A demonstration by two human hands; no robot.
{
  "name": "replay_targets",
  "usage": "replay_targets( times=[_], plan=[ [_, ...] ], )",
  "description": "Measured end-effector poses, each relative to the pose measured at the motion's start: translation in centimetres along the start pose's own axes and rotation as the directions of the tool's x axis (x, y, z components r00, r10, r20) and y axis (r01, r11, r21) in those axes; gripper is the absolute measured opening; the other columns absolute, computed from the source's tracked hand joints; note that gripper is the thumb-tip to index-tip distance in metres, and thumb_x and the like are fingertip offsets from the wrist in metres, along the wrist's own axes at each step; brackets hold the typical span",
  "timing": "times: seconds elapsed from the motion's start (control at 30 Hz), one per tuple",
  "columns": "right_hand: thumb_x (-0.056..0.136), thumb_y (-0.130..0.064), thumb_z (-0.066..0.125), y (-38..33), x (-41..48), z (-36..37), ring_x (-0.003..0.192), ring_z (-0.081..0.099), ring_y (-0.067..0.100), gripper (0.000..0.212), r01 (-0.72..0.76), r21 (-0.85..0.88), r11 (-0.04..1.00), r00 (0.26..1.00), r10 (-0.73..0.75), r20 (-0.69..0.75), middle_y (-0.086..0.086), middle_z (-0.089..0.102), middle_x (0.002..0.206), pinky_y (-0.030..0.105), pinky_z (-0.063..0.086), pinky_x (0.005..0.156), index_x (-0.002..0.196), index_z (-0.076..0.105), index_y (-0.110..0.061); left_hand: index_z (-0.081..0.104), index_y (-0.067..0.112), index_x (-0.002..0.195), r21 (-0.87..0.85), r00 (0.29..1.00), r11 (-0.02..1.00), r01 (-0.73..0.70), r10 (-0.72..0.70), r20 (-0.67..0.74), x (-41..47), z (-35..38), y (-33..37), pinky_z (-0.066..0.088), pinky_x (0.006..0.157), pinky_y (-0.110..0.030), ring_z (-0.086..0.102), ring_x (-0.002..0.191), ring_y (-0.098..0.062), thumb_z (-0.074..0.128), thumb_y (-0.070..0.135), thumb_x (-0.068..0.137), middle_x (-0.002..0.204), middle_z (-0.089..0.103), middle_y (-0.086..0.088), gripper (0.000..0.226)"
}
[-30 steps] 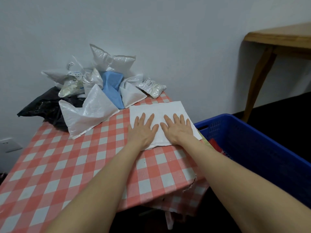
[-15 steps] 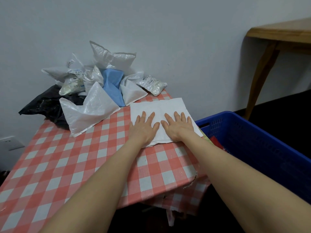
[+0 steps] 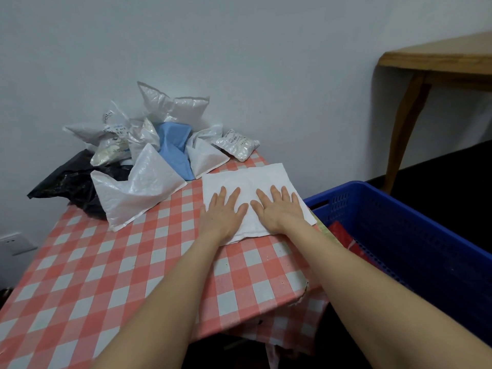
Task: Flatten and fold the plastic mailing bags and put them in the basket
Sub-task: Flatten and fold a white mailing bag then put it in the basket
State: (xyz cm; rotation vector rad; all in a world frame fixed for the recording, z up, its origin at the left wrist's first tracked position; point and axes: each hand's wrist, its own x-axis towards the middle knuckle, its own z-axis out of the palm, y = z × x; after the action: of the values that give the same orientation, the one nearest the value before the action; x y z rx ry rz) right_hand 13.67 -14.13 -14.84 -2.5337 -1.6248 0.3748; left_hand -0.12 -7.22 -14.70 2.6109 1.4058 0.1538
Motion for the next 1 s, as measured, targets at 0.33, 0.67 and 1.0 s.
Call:
replay_targets(
  times=[0.33,0.67,1.0],
  plan=[
    [0.098,-0.057,0.021,1.0,0.1,-1.1,0.148,0.004,0.031,0.063,0.087,0.144,0.986,0.996,-0.088,0.003,0.009,0.008,0.161,0.046,0.005,0.119,0.154,0.014,-0.028,0.009,0.035,0.152,-0.177,1.0,0.984,-0.005,0.006,0.009,0.6,-0.5,-0.6,0.007,0.119,-0.046,0.002,0.148,-0.018,0.027,0.053,0.098,0.161,0.0,0.002,0.059],
    [0.094,-0.049,0.054,7.2,-1.0,-4.8,0.121,0.048,0.034,0.073,-0.267,0.678,0.684,0.962,0.229,0.148,0.016,0.043,0.141,0.036,0.042,0.093,0.142,0.034,0.002,0.027,0.009,0.148,-0.439,0.908,0.806,0.398,-0.414,0.062,3.0,-3.8,-1.9,0.032,0.106,-0.039,0.038,0.134,-0.033,0.045,0.039,0.096,0.15,0.035,-0.013,0.063],
    [0.092,-0.023,0.064,10.4,0.1,-4.9,0.091,0.06,0.024,0.046,-0.21,0.964,0.163,0.95,0.268,0.161,0.01,0.06,0.114,0.026,0.048,0.058,0.125,0.049,0.006,0.045,0.005,0.13,-0.606,0.972,0.786,0.123,-0.218,-0.086,5.9,-7.0,6.1,0.043,0.088,-0.031,0.055,0.104,-0.027,0.056,0.007,0.081,0.118,0.056,-0.009,0.05]
  ],
)
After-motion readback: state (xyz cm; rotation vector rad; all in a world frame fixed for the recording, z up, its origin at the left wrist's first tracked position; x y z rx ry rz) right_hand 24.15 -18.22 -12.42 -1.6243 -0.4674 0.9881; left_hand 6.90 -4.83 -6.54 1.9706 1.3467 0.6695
